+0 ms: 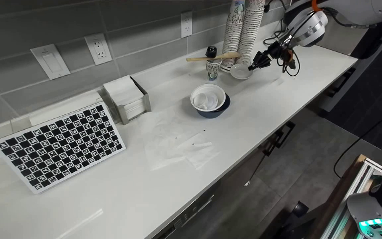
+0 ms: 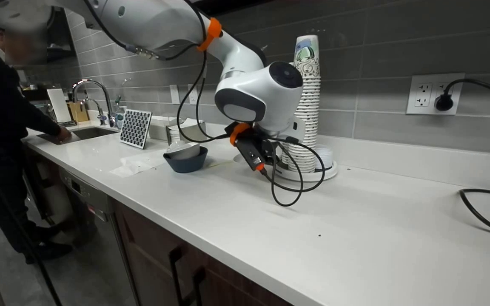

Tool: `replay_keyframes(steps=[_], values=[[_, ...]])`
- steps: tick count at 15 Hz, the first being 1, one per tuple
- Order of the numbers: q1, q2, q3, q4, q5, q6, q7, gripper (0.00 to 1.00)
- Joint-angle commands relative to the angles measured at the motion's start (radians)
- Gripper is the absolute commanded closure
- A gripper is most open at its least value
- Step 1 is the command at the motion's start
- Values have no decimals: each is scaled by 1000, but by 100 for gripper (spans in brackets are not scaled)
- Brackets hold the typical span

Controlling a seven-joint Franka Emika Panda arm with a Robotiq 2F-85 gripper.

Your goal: Put the white plate in the blue bowl.

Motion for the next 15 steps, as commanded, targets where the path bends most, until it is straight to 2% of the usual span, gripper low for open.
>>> replay_keyframes(steps=[1, 6, 15], values=[[39, -96, 7, -128, -67, 38, -28, 97], [93, -205, 8, -227, -196, 105, -9, 97], [152, -255, 47, -237, -424, 90, 172, 97]])
